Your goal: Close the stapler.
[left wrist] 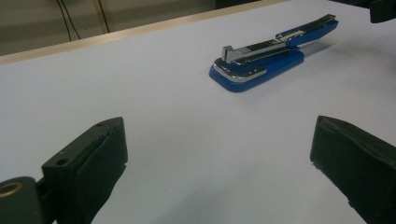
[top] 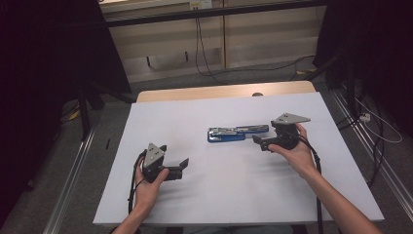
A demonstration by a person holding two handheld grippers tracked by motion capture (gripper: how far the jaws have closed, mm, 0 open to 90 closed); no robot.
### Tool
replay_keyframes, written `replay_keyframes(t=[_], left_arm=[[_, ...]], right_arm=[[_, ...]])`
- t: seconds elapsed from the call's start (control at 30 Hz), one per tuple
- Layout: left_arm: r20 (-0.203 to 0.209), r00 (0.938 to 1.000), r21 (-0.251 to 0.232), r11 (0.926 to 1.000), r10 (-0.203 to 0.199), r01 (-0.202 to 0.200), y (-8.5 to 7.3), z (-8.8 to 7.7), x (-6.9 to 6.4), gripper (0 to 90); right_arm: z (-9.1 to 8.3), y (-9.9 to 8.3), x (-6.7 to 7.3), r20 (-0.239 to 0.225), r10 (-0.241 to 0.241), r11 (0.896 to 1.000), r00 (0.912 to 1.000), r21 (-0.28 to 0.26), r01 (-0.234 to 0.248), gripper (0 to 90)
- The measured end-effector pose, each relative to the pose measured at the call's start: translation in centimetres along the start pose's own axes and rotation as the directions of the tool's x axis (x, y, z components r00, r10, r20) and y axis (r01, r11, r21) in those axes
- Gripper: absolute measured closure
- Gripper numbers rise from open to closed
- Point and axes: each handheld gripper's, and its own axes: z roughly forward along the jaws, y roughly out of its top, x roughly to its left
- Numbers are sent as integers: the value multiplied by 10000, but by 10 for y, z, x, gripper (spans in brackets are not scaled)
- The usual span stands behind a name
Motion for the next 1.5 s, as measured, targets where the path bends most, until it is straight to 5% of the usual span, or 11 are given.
replay_keyframes(t=[0.7, 1.03, 1.23, 1.5], left_arm=[[145, 9984, -166, 9983, 554, -552, 22, 35, -7, 42], [415, 9983, -11, 9991, 417, -417, 32, 60, -9, 38], [124, 9976, 84, 9976, 688, -689, 30, 65, -4, 38], [21, 9983, -17, 9983, 579, -579, 35, 71, -2, 41]], right_arm=[[-18, -14, -11, 454, 526, 9983, 9976, -265, -515, 94], [-24, -18, -16, 608, 602, 9982, 9963, -68, -599, 276], [-20, -19, -18, 680, 603, 9981, 9959, -117, -597, 372], [-17, -20, -19, 637, 539, 9985, 9965, 41, -542, 463]])
